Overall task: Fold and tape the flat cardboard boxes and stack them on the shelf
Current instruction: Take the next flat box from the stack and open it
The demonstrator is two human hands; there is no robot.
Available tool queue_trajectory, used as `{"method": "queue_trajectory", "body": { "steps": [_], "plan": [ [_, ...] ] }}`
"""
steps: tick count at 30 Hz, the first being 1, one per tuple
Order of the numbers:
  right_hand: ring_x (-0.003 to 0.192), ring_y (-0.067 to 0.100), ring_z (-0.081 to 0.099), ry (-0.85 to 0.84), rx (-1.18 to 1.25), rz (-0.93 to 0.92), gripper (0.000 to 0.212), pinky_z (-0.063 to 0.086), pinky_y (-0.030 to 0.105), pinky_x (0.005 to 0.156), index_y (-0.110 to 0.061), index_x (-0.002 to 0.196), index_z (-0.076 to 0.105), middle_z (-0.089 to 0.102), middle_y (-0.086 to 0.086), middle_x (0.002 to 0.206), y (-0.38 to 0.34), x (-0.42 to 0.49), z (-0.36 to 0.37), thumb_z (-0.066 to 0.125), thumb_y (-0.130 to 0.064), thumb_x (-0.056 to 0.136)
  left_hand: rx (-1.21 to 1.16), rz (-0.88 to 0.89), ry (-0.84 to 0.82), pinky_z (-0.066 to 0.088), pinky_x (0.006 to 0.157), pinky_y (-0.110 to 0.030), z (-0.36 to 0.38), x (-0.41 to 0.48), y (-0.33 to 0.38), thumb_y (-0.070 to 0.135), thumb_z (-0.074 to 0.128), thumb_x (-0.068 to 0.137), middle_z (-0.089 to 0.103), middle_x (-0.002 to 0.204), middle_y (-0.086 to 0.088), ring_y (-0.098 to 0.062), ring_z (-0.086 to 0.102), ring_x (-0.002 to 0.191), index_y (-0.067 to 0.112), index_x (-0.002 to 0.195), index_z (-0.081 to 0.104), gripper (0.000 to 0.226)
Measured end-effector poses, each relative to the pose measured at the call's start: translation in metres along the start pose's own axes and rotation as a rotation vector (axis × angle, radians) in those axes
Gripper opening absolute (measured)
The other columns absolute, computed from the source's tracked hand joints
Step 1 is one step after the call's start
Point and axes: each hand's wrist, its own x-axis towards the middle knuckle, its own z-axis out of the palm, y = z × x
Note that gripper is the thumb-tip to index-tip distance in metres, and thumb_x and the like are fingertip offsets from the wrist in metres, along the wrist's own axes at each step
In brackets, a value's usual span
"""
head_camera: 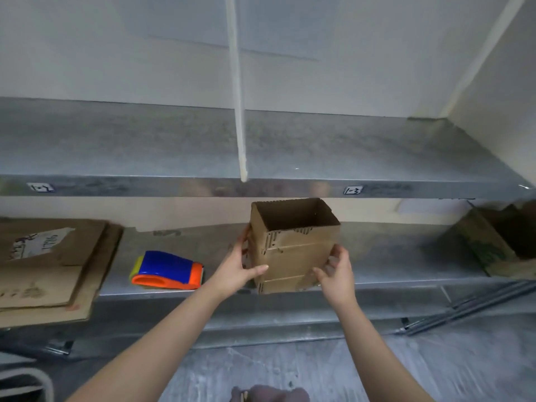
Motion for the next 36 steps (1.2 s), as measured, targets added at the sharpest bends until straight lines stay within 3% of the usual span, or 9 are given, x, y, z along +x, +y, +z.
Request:
{"method": "queue_trajectory", "body": {
  "steps": [4,8,11,16,20,23,25,33,36],
  "plan": [
    [0.123,0.020,0.055,-0.160,0.023,-0.014,0.063,0.047,0.028,0.096,-0.035,0.128,0.024,0.049,-0.005,0.130,0.010,0.001,-0.005,0.068,-0.011,0.089,0.013,0.043,0.094,0.040,0.109,-0.047,0.011,-0.005,-0.006,0.023,0.073,0.084,0.027,0.154,0.003,-0.017,0.036,0.138,0.051,0.145,0.008,0.093],
    [0.123,0.005,0.051,-0.276,0.066,-0.127,0.068,0.046,0.025,0.100,-0.046,0.137,0.022,0.045,-0.015,0.137,0.006,0.010,-0.020,0.068,-0.033,0.089,0.133,0.086,0.236,0.047,0.102,-0.032,0.019,-0.013,-0.010,0.038,0.066,0.088,0.018,0.156,0.009,-0.004,0.039,0.128,0.047,0.146,0.014,0.079],
    [0.117,-0.003,0.051,-0.318,-0.047,-0.233,0.056,0.044,0.023,0.100,-0.043,0.135,0.038,0.048,-0.024,0.127,0.002,0.018,-0.024,0.068,-0.041,0.088,0.166,0.118,0.247,0.046,0.102,-0.028,0.025,-0.014,-0.009,0.037,0.063,0.091,0.016,0.156,0.012,-0.005,0.037,0.133,0.047,0.141,0.030,0.061],
    [0.121,0.009,0.045,-0.249,-0.135,-0.229,0.036,0.041,0.031,0.106,-0.027,0.118,0.061,0.047,-0.003,0.131,0.006,0.030,-0.025,0.068,-0.044,0.087,0.094,0.014,0.296,0.030,0.109,-0.026,0.033,-0.007,0.003,0.042,0.059,0.091,0.040,0.141,0.010,-0.010,0.036,0.136,0.033,0.125,0.057,0.035],
    [0.118,0.023,0.055,-0.186,-0.003,-0.146,0.058,0.049,0.034,0.097,-0.025,0.134,0.045,0.049,0.001,0.130,-0.001,0.040,-0.031,0.074,-0.032,0.085,0.121,-0.032,0.315,0.044,0.101,-0.035,0.026,0.007,0.016,0.040,0.072,0.083,0.050,0.133,0.003,-0.015,0.050,0.120,0.033,0.142,0.037,0.069],
    [0.112,0.028,0.057,-0.284,0.058,-0.065,0.089,0.058,0.046,0.082,-0.041,0.145,0.021,0.043,-0.001,0.134,-0.014,0.051,-0.036,0.080,-0.026,0.079,0.073,-0.090,0.240,0.047,0.094,-0.034,0.013,0.021,0.023,0.033,0.081,0.076,0.038,0.136,0.004,-0.016,0.047,0.115,0.044,0.147,0.013,0.098],
    [0.115,0.024,0.053,-0.387,0.051,-0.030,0.096,0.059,0.037,0.069,-0.050,0.147,0.015,0.036,-0.009,0.136,-0.024,0.059,-0.038,0.079,-0.023,0.080,0.016,-0.118,0.145,0.046,0.098,-0.035,0.005,0.028,0.026,0.028,0.081,0.076,0.028,0.144,0.011,-0.016,0.042,0.123,0.050,0.145,0.013,0.099],
    [0.111,0.024,0.060,-0.453,-0.007,-0.058,0.045,0.054,0.025,0.058,-0.047,0.116,0.051,0.052,-0.012,0.133,-0.020,0.068,-0.040,0.075,-0.026,0.083,0.005,-0.057,0.134,0.040,0.105,-0.031,0.012,0.021,0.011,0.041,0.076,0.079,0.034,0.141,0.026,-0.005,0.043,0.126,0.039,0.129,0.049,0.057],
    [0.097,0.021,0.068,-0.432,0.059,0.001,0.042,0.060,0.034,0.062,-0.047,0.109,0.058,0.057,-0.009,0.130,-0.007,0.059,-0.040,0.078,-0.025,0.080,-0.010,-0.050,0.119,0.038,0.105,-0.025,0.012,0.018,0.010,0.038,0.078,0.078,0.031,0.144,0.025,-0.002,0.041,0.126,0.042,0.127,0.052,0.056]
  ]
}}
